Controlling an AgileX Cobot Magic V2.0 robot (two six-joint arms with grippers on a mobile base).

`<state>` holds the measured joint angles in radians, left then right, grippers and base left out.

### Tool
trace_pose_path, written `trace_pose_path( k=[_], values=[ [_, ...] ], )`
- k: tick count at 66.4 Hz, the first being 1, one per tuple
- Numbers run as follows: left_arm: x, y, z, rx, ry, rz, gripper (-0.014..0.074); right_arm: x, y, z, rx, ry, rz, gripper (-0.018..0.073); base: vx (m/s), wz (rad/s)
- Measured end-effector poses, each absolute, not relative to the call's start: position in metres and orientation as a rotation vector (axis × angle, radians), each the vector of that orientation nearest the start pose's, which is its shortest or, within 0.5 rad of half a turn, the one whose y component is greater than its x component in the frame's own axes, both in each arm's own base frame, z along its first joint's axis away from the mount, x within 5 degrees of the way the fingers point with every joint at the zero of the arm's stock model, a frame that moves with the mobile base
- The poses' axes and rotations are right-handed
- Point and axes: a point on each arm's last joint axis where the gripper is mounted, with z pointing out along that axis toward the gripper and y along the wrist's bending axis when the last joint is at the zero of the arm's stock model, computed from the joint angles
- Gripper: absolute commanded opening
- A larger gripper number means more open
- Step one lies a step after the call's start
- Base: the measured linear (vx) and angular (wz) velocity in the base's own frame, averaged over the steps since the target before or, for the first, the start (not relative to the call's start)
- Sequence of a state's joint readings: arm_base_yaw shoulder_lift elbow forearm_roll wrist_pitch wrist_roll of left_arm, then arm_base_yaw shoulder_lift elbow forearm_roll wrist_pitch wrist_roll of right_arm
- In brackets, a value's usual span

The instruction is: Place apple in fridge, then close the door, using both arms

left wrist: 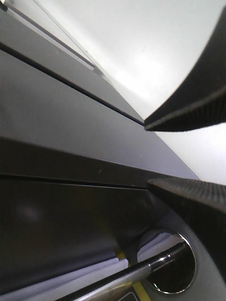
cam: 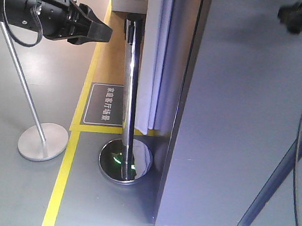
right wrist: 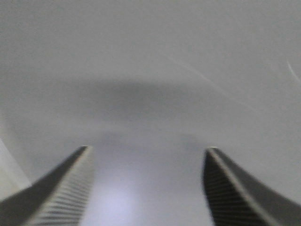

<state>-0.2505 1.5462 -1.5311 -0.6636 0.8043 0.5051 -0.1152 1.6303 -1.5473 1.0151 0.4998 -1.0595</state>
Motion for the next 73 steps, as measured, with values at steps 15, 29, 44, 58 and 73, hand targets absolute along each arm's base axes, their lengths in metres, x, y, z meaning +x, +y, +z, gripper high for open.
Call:
trace_pose_path(
  k=[15, 29, 44, 58, 73],
  values=[
    [0.324, -0.124, 0.396, 0.478, 2.176, -0.664, 0.0221, 0.313, 0.024, 0.451, -0.605, 1.788, 0.434, -0.0015, 0.00, 0.00],
    [0.310, -0.121, 0.403, 0.518, 2.216, -0.652, 0.0071, 0.253, 0.038, 0.460, -0.753, 1.789, 0.511, -0.0003, 0.00, 0.00],
    [0.277, -0.108, 0.424, 0.595, 2.196, -0.542, -0.0008, 0.198, 0.043, 0.410, -0.767, 1.845, 0.486, -0.0003, 0.00, 0.00],
    [0.235, -0.094, 0.403, 0.555, 2.190, -0.510, -0.0008, 0.145, 0.044, 0.349, -0.698, 1.893, 0.436, -0.0003, 0.00, 0.00],
    [0.175, -0.072, 0.329, 0.450, 2.220, -0.467, -0.0008, 0.104, 0.045, 0.296, -0.653, 1.914, 0.404, -0.0003, 0.00, 0.00]
  ],
)
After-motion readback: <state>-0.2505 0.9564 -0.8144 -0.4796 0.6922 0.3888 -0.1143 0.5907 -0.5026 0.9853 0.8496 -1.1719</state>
